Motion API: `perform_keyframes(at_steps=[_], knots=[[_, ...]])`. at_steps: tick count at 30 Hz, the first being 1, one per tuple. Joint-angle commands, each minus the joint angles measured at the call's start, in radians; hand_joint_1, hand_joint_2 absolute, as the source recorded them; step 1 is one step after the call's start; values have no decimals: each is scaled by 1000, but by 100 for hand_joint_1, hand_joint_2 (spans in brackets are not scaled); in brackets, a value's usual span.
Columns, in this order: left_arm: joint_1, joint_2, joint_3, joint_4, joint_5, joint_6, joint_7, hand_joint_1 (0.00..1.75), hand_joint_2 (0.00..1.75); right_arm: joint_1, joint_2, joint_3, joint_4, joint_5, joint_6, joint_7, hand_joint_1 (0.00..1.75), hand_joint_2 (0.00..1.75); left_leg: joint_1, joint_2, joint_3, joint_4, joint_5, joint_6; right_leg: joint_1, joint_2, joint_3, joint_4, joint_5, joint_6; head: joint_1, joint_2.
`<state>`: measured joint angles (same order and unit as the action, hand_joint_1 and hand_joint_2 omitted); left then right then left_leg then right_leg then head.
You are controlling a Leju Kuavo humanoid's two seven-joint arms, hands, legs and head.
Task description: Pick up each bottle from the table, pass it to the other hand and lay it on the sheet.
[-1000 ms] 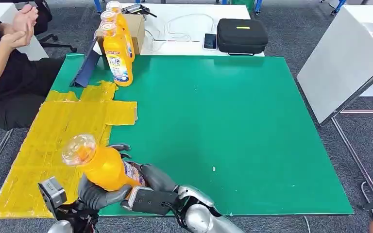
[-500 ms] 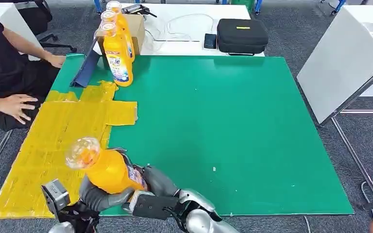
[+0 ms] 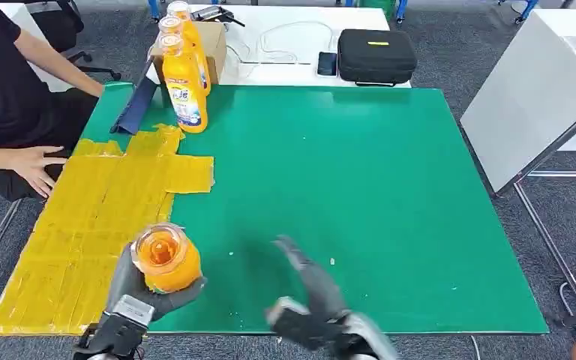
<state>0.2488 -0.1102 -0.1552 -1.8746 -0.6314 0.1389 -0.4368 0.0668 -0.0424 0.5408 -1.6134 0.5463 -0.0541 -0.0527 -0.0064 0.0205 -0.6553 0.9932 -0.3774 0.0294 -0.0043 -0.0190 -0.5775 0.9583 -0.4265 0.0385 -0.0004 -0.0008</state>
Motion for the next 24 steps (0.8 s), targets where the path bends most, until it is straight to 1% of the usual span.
perform_keyframes(at_steps=[1,2,3,4,5,6,7,10,12,13,14,15,16,17,18,19,21,22,23,24], knots=[[-13,13,40,11,-18,11,-4,175,175,79,-48,-138,-121,10,21,-5,0,175,-1,0,2,-1,-1,-2,-1,1,8,0,0,-1,-1,0],[-13,13,40,11,-18,11,-4,175,175,79,-48,-138,-121,10,21,-5,0,175,-1,2,2,0,0,-1,-1,1,8,0,1,-1,-1,0],[-11,28,39,22,-113,23,45,175,175,89,-36,-149,-109,-7,23,25,0,175,0,1,4,1,-2,-2,-1,1,11,1,0,-1,-1,0],[-8,36,38,49,-298,152,59,175,175,119,-58,-172,-115,-18,-8,11,0,175,-1,2,2,0,0,-1,-1,0,8,0,1,-1,-1,0],[-13,48,44,79,-438,224,97,175,175,141,-82,-194,-129,-39,-20,-9,0,175,-1,0,5,0,-1,-2,-1,-1,11,0,-1,-1,-1,0],[-25,67,54,125,-562,262,155,175,175,171,-108,-231,-154,-63,-23,-28,0,175,-1,-1,6,-1,-1,-1,-1,-3,7,-1,-1,-1,-1,0],[-48,72,61,152,-585,331,152,175,175,180,-130,-261,-202,-55,-42,-68,0,175,-1,-2,7,-1,-1,-2,-1,-2,5,0,-2,-2,-1,0],[-82,85,99,236,-602,341,177,175,175,229,-135,-351,-278,-82,31,-60,0,175,-2,-4,6,-1,-1,-2,-3,-4,4,0,-4,-2,-1,0],[-89,88,111,269,-657,358,187,175,175,253,-137,-369,-287,-80,41,-68,0,175,-2,-1,4,-2,-1,-1,-2,-2,2,-1,-2,0,-1,0],[-97,95,107,296,-723,366,212,175,175,258,-149,-373,-291,-77,43,-73,0,175,-2,-3,7,-1,-2,-1,-3,-2,5,-1,-3,0,-1,0],[-108,106,99,324,-791,372,242,175,175,253,-161,-373,-292,-84,47,-82,0,175,-2,-1,5,-1,-1,-1,-2,-1,3,-1,-2,0,-1,0],[-128,122,77,376,-860,362,276,175,175,241,-178,-377,-291,-92,52,-88,0,175,-2,-2,8,-1,-2,-2,-3,-1,5,0,-4,-1,-1,0],[-147,134,58,424,-925,355,312,175,175,232,-182,-386,-291,-104,56,-92,0,175,-2,-1,7,-2,-2,-1,-3,-1,4,-1,-3,0,-1,0],[-187,239,-57,484,-939,367,445,175,175,219,-189,-392,-287,-119,71,-99,0,175,-3,0,5,-2,-1,0,-4,-1,2,-1,-2,0,-1,0],[-230,295,-181,542,-939,369,553,175,175,207,-195,-397,-284,-128,81,-101,0,175,-3,-2,9,-3,-2,-1,-4,-2,6,-1,-3,-1,-1,0],[-286,338,-293,610,-939,366,653,175,175,193,-197,-403,-278,-136,91,-103,0,175,-3,-5,8,-3,0,-2,-4,-4,6,-1,-3,-1,-1,0],[-326,306,-302,702,-939,361,642,175,175,172,-203,-398,-264,-138,109,-105,0,175,-3,-3,5,-2,0,0,-4,-4,2,-1,-2,1,-1,0],[-332,289,-286,725,-939,357,623,175,175,167,-204,-395,-260,-136,111,-106,0,175,-2,-5,8,-3,0,-1,-4,-5,5,-1,-3,0,-1,0],[-341,262,-245,759,-939,354,580,175,175,158,-203,-389,-252,-135,116,-108,0,175,-2,0,6,-2,0,0,-3,-1,3,-1,-1,0,-1,0],[-348,242,-203,788,-939,343,532,175,175,148,-205,-381,-242,-134,119,-108,0,175,-2,0,9,-2,-1,-2,-4,0,5,-1,-2,-1,-2,0]])
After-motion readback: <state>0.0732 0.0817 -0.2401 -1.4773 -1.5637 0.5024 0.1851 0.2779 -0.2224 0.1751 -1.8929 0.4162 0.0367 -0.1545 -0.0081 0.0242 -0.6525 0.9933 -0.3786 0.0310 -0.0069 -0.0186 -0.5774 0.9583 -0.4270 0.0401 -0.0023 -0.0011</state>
